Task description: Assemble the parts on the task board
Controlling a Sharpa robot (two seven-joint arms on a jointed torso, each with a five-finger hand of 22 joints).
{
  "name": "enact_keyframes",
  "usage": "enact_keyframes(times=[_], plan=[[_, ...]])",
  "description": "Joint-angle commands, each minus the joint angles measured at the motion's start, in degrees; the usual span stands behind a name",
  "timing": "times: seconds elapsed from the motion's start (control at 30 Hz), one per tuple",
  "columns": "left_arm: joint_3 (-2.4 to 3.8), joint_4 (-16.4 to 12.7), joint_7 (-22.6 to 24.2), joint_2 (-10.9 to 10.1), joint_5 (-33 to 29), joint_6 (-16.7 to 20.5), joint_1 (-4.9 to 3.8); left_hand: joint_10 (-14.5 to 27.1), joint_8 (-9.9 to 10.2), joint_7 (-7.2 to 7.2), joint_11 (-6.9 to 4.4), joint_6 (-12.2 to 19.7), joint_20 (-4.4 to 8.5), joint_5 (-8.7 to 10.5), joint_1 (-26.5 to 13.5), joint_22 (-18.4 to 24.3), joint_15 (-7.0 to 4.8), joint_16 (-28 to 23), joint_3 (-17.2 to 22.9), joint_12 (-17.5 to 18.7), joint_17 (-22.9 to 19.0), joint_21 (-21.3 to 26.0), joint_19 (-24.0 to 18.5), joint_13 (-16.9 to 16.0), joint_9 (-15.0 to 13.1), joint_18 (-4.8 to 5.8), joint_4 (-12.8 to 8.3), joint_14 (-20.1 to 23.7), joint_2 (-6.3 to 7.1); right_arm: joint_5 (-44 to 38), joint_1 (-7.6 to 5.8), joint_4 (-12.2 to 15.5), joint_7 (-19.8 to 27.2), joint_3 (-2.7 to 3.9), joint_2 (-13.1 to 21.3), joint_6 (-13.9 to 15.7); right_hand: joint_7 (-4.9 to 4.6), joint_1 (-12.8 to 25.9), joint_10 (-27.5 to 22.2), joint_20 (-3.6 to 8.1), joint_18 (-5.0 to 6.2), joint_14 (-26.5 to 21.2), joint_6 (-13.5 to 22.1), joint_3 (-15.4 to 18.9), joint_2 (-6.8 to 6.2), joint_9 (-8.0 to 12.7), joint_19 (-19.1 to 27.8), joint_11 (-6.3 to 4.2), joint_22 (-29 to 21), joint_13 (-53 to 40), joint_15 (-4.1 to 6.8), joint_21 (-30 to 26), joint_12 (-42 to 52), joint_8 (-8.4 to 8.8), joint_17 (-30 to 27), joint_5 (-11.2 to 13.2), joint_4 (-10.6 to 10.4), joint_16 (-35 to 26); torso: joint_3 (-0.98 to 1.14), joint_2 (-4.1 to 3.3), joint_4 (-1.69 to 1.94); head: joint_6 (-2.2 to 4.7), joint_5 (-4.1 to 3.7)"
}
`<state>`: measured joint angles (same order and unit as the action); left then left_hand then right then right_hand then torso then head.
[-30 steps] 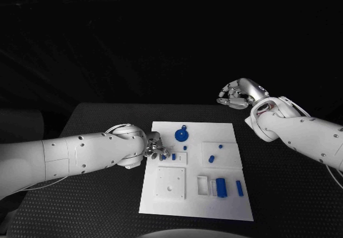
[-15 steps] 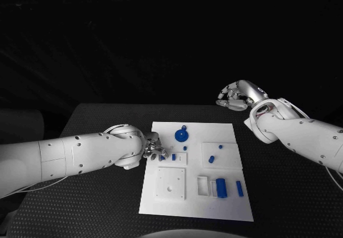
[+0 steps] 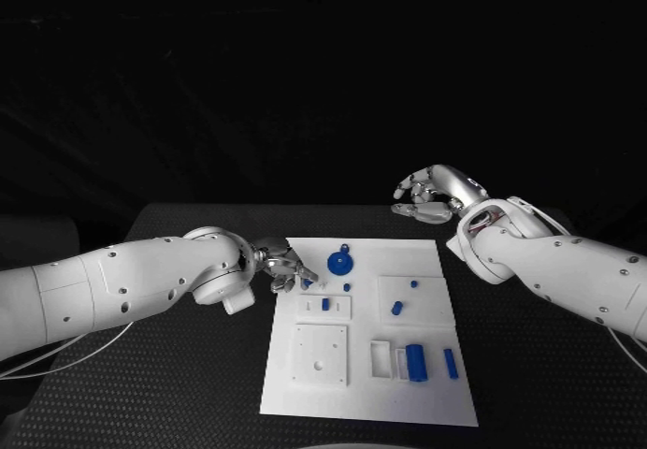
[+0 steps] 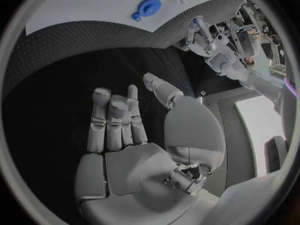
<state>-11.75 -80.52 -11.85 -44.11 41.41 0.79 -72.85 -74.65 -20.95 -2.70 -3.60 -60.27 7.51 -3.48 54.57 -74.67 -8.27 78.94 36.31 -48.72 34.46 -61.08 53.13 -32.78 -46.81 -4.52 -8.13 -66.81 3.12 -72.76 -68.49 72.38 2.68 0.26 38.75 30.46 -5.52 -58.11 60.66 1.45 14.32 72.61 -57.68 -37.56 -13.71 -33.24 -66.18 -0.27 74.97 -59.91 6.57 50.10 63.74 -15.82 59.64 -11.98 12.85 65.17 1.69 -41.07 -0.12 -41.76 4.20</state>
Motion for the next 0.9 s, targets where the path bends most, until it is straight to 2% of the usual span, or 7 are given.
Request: enact_keyframes(times=[0.03, 0.13, 0.23, 0.37, 0.53, 0.77, 0.9], plan=[[0.03, 0.28, 10.43, 0.20, -12.27, -5.93, -0.15, 1.02, 0.60, -0.13, 0.10, 0.93, 6.24, 0.34, 3.44, 0.15, -1.22, -0.67, 0.58, 0.63, -0.26, 0.61, -0.78, 0.26, -0.17, 1.11, -0.39, 2.07, -2.62, -1.30, 0.14, 2.20, 2.71, -0.72, 0.07, -3.13, -1.00, -1.20, -1.27, -0.35, 0.66, -1.10, 1.98, -0.21, 0.01, 0.17, 1.15, 0.40, 0.73, 0.04, -0.51, -0.72, -0.63, 0.72, -0.21, 0.02, 0.82, -0.69, 0.00, -0.02, -0.03, 1.01, -0.09], [0.02, 0.39, 12.54, 0.31, -14.63, -9.30, -0.15, 2.46, 1.13, -0.61, 0.57, 2.08, 5.93, 0.36, 4.19, 0.33, -0.72, -1.53, 0.41, 1.50, -0.59, 1.56, -1.92, 0.70, -0.36, 1.49, -0.49, 3.31, -2.62, -2.44, 0.19, 4.81, 3.68, -1.57, 0.24, -4.34, -1.69, -2.10, -2.50, -1.01, 0.55, -2.33, 3.36, -0.37, -0.02, 0.32, 2.38, 1.07, 0.72, 0.10, -1.18, -1.48, -1.06, 1.43, -0.48, 0.33, 1.67, -1.42, -0.01, 0.00, -0.05, 1.62, 0.06], [0.02, 0.55, 13.97, 0.24, -15.45, -11.69, -0.15, 3.01, 1.31, -0.84, 0.82, 2.56, 5.79, 0.34, 4.95, 0.36, -0.46, -1.83, 0.34, 1.79, -0.67, 1.99, -2.45, 0.86, -0.54, 1.72, -0.81, 3.91, -2.58, -3.62, 0.33, 7.27, 4.33, -2.37, 0.34, -5.40, -2.17, -2.56, -3.29, -1.59, 0.56, -3.18, 4.41, -0.36, -0.13, 0.64, 3.28, 1.56, 0.78, 0.23, -1.66, -2.00, -1.36, 2.05, -0.72, 0.50, 2.17, -1.90, 0.00, -0.01, -0.01, 3.07, 0.00], [0.02, 0.82, 15.29, 0.14, -17.49, -14.04, -0.14, 3.77, 1.56, -1.19, 1.17, 3.18, 5.58, 0.32, 6.03, 0.38, -0.07, -2.20, 0.21, 2.22, -0.77, 2.58, -3.17, 1.10, -0.77, 2.05, -1.44, 4.79, -2.50, -4.48, 0.41, 9.95, 5.17, -3.59, 0.40, -6.79, -2.53, -2.89, -4.14, -2.19, 0.57, -4.11, 4.96, -0.16, -0.23, 0.90, 4.23, 1.91, 0.97, 0.40, -2.04, -2.36, -1.63, 2.39, -0.89, 0.84, 2.59, -2.24, 0.06, -0.01, -0.04, 3.91, -0.06], [0.02, 0.78, 15.96, 0.10, -17.59, -16.30, -0.13, 4.14, 1.69, -1.38, 1.36, 3.48, 5.47, 0.28, 6.89, 0.33, 0.15, -2.29, 0.03, 2.38, -0.76, 2.93, -3.61, 1.21, -0.96, 2.27, -2.19, 5.31, -2.55, -5.41, 0.51, 12.65, 6.12, -4.38, 0.43, -7.59, -3.05, -3.08, -5.36, -2.89, 0.64, -5.33, 5.86, 0.35, -0.42, 1.31, 5.40, 2.45, 1.18, 0.59, -2.57, -2.63, -1.85, 2.91, -1.03, 1.18, 3.07, -2.51, 0.06, -0.01, -0.06, 5.03, -0.26], [0.02, 0.88, 15.78, 0.12, -16.93, -18.11, -0.12, 4.24, 1.73, -1.44, 1.42, 3.58, 5.44, 0.28, 7.31, 0.26, 0.21, -2.24, -0.09, 2.39, -0.71, 3.04, -3.77, 1.23, -1.08, 2.37, -2.61, 5.49, -2.54, -5.78, 0.64, 15.00, 8.25, -4.98, 0.85, -11.09, -3.66, -3.70, -7.24, -3.80, 0.62, -7.22, 7.46, 1.15, -0.80, 2.20, 7.36, 3.10, 1.27, 0.80, -3.27, -2.95, -1.92, 3.82, -1.05, 0.85, 3.51, -2.58, 0.08, -0.02, -0.03, 5.25, -0.42], [0.02, 0.92, 15.83, 0.10, -16.93, -18.95, -0.12, 4.26, 1.74, -1.45, 1.43, 3.61, 5.43, 0.25, 7.40, 0.24, 0.22, -2.21, -0.13, 2.39, -0.69, 3.05, -3.79, 1.24, -1.12, 2.39, -2.71, 5.52, -2.50, -7.14, 0.73, 16.12, 8.27, -5.51, 1.21, -12.38, -3.25, -4.90, -8.43, -4.34, 0.61, -8.56, 8.20, 1.46, -0.85, 2.64, 8.67, 2.77, 1.34, 1.12, -3.08, -2.96, -1.83, 4.03, -0.91, 0.22, 3.54, -2.31, 0.05, -0.04, -0.03, 5.18, -0.43]])
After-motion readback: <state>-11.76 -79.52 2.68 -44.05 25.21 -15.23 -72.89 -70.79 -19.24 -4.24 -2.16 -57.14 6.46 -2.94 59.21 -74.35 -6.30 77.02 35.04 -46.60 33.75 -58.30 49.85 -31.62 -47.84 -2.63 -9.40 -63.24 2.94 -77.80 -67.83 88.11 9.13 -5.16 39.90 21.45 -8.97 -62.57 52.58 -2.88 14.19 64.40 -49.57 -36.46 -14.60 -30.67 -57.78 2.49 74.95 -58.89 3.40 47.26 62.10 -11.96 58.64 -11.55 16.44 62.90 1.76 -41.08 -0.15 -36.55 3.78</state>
